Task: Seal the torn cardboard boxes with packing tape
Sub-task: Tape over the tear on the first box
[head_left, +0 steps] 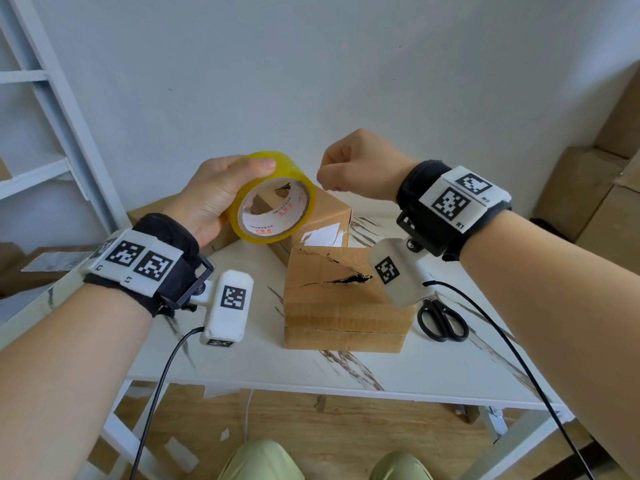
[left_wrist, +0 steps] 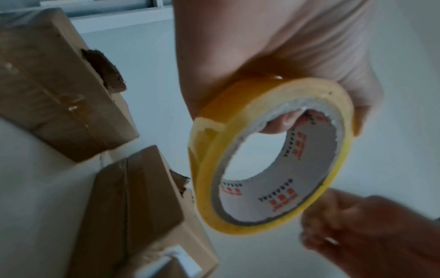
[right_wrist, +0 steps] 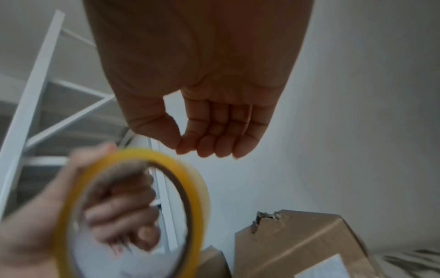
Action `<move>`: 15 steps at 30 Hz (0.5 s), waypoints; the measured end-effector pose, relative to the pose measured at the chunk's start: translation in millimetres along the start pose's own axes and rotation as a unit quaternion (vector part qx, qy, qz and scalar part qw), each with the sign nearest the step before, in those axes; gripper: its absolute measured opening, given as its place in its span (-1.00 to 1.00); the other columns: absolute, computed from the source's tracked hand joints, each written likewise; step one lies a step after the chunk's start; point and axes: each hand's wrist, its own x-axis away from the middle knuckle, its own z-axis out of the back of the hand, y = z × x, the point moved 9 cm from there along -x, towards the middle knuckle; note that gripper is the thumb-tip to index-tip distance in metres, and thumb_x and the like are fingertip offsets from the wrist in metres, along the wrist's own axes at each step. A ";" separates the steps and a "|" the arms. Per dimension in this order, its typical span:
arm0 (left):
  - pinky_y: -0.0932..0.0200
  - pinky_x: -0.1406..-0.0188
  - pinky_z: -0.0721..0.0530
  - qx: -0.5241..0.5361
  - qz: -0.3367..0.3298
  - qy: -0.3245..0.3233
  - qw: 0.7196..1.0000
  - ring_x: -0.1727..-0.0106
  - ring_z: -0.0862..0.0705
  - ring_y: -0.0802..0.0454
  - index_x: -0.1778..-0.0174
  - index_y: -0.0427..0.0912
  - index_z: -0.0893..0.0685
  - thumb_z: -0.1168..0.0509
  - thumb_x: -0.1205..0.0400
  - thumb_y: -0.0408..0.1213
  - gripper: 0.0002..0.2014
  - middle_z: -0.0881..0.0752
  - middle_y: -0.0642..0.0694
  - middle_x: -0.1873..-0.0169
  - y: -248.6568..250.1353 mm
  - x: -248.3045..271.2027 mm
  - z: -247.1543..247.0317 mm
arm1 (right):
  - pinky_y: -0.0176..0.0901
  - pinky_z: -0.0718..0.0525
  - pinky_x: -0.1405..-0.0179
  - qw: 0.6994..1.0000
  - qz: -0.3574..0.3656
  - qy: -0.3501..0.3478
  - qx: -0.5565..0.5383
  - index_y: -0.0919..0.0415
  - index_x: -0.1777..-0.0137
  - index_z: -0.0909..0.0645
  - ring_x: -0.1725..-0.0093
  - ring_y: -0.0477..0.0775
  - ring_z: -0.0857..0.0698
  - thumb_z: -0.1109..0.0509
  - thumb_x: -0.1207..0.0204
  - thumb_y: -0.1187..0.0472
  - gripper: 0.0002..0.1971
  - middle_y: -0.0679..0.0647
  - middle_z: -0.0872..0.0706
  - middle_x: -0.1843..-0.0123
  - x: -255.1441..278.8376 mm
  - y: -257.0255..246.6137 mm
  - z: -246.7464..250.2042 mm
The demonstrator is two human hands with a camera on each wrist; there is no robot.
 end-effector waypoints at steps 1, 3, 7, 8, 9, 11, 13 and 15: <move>0.27 0.30 -0.67 -0.001 0.001 0.009 1.000 0.36 -0.72 0.11 0.24 -0.07 -0.75 -0.49 -0.27 -0.08 -0.78 -0.78 0.02 0.40 -1.2 0.1 4.2 | -0.24 -0.47 0.33 0.999 -0.008 0.016 -0.028 0.30 0.25 -0.68 0.40 -0.05 -0.49 -0.35 -0.43 0.21 -0.84 0.05 -0.58 0.39 0.2 2.0 6.0; 0.29 0.32 -0.66 0.019 0.005 0.021 1.000 0.39 -0.72 0.13 0.34 -0.05 -0.77 -0.48 -0.32 -0.10 -0.88 -0.76 0.03 0.45 -3.2 2.5 8.5 | -0.26 -0.51 0.32 0.997 -0.011 0.048 -0.057 0.31 0.21 -0.72 0.37 -0.06 -0.55 -0.37 -0.42 0.24 -0.85 -0.01 -0.62 0.42 -0.3 4.6 16.8; 0.39 0.52 -0.56 0.043 0.011 0.074 0.996 0.57 -0.60 0.21 0.55 -0.01 -0.73 -0.44 -0.46 -0.15 -0.76 -0.64 0.12 0.61 0.2 5.9 7.7 | -0.26 -0.65 -0.06 1.000 0.005 0.006 -0.023 0.14 -0.08 -0.75 0.07 -0.10 -0.72 -0.50 -0.41 0.23 -0.77 -0.09 -0.75 0.16 -2.7 1.7 2.1; 0.38 0.54 -0.55 0.041 0.012 0.087 0.995 0.59 -0.60 0.23 0.55 -0.01 -0.73 -0.40 -0.52 -0.17 -0.72 -0.64 0.13 0.63 1.8 6.8 6.1 | -0.22 -0.67 -0.10 1.000 0.011 0.008 -0.028 0.14 -0.12 -0.74 0.04 -0.07 -0.74 -0.54 -0.38 0.24 -0.71 -0.05 -0.77 0.12 -3.3 0.0 -2.2; 0.38 0.56 -0.54 0.048 0.017 0.101 0.994 0.62 -0.58 0.23 0.57 -0.02 -0.71 -0.36 -0.56 -0.18 -0.67 -0.62 0.13 0.66 3.1 7.4 5.3 | -0.19 -0.69 -0.09 0.999 0.018 0.028 -0.037 0.14 -0.12 -0.74 0.06 -0.05 -0.75 -0.58 -0.34 0.24 -0.68 -0.04 -0.77 0.15 -3.9 -2.2 -2.6; 0.38 0.59 -0.49 0.068 0.025 0.114 0.991 0.69 -0.50 0.24 0.68 -0.02 -0.66 -0.37 -0.56 -0.15 -0.58 -0.55 0.13 0.73 5.9 8.3 1.0 | -0.25 -0.68 0.07 0.994 0.025 0.094 -0.048 0.16 -0.05 -0.76 0.22 -0.11 -0.70 -0.61 -0.29 0.26 -0.70 -0.10 -0.70 0.30 -4.1 -4.7 4.9; 0.39 0.60 -0.47 0.071 0.022 0.107 0.991 0.70 -0.47 0.25 0.76 -0.01 -0.64 -0.36 -0.57 -0.13 -0.51 -0.52 0.14 0.75 8.3 7.5 -4.4 | -0.38 -0.59 0.26 0.990 0.024 0.137 -0.037 0.17 0.04 -0.77 0.34 -0.18 -0.60 -0.60 -0.29 0.27 -0.78 -0.18 -0.61 0.40 -4.3 -4.2 12.1; 0.45 0.63 -0.46 0.058 0.016 0.106 0.993 0.71 -0.49 0.26 0.78 0.01 -0.64 -0.33 -0.60 -0.19 -0.47 -0.54 0.12 0.76 11.9 9.3 -7.9 | -0.44 -0.51 0.36 0.990 0.025 0.139 -0.019 0.18 0.06 -0.77 0.38 -0.20 -0.55 -0.60 -0.30 0.27 -0.79 -0.19 -0.57 0.42 -5.1 -4.7 12.8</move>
